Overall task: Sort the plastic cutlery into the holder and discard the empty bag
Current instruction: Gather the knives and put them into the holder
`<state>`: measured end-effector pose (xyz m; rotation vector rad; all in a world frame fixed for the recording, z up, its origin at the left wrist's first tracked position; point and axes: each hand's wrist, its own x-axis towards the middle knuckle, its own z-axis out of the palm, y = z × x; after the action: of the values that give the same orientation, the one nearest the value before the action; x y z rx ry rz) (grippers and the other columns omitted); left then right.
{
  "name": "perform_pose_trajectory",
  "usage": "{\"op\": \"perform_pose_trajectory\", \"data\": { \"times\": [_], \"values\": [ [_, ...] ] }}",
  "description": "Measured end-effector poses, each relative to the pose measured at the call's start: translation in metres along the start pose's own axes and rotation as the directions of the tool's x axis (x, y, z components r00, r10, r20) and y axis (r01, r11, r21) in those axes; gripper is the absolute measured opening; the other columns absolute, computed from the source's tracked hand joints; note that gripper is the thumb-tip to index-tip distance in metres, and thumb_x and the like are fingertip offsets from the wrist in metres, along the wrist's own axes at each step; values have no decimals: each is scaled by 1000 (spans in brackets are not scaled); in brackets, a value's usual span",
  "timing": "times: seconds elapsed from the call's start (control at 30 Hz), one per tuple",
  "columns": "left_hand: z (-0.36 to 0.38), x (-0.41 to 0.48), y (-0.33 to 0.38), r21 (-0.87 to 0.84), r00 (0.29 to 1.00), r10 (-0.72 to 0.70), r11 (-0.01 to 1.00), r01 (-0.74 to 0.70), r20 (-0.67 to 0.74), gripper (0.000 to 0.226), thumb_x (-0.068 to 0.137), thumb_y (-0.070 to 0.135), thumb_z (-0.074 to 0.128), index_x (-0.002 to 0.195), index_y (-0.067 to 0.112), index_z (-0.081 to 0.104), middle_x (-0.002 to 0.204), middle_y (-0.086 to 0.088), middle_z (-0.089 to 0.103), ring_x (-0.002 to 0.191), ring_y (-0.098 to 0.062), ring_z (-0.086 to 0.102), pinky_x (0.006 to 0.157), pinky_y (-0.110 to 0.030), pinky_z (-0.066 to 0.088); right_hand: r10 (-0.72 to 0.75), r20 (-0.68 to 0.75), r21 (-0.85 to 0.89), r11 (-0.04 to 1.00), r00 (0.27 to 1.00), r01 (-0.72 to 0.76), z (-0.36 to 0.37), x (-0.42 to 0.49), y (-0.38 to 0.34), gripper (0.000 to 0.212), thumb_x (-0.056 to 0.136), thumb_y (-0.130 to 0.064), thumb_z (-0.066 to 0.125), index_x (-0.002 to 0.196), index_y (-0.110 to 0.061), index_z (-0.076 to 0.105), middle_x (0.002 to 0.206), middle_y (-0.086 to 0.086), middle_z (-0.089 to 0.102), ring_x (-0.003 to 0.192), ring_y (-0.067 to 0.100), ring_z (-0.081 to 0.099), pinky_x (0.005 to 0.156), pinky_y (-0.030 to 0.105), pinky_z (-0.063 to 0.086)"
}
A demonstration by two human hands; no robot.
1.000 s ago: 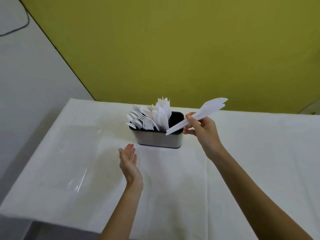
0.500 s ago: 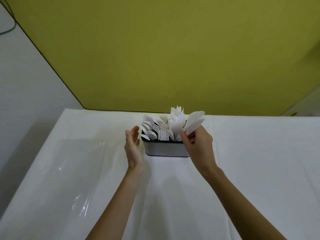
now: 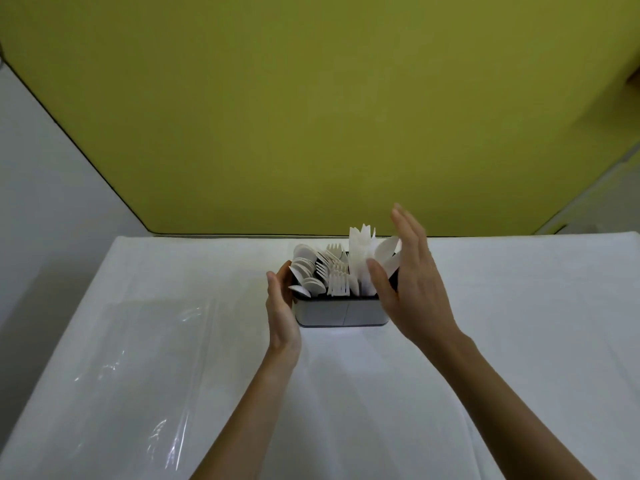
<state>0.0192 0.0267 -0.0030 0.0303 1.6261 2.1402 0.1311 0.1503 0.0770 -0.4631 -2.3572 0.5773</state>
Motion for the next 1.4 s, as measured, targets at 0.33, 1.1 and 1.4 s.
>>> {"op": "perform_pose_trajectory", "data": {
  "times": [0.33,1.1,1.4],
  "values": [
    [-1,-3,0,-10,1000,-12,1000,13,18,61,101,46,14,134,10,52,131,-8,60,125,-20,52,104,-32,39,-136,332,-367,893,933,261,31,-12,6,54,100,-35,31,139,0,41,152,15,33,143,30,23,113,48,23],
    [0,-5,2,32,997,13,999,-16,81,60,103,41,11,133,9,52,129,-9,61,112,-14,57,81,-9,47,266,534,-334,938,802,-88,29,43,-4,76,95,-58,18,152,-12,-2,160,1,-12,147,17,-11,117,46,-5],
    [0,-6,6,31,994,9,999,-12,105,60,103,40,9,132,9,52,129,-9,60,113,-13,56,83,-9,47,243,425,86,948,872,-306,22,33,4,73,92,-59,18,152,-19,8,160,-8,1,145,4,-6,119,33,-3]
  ]
}}
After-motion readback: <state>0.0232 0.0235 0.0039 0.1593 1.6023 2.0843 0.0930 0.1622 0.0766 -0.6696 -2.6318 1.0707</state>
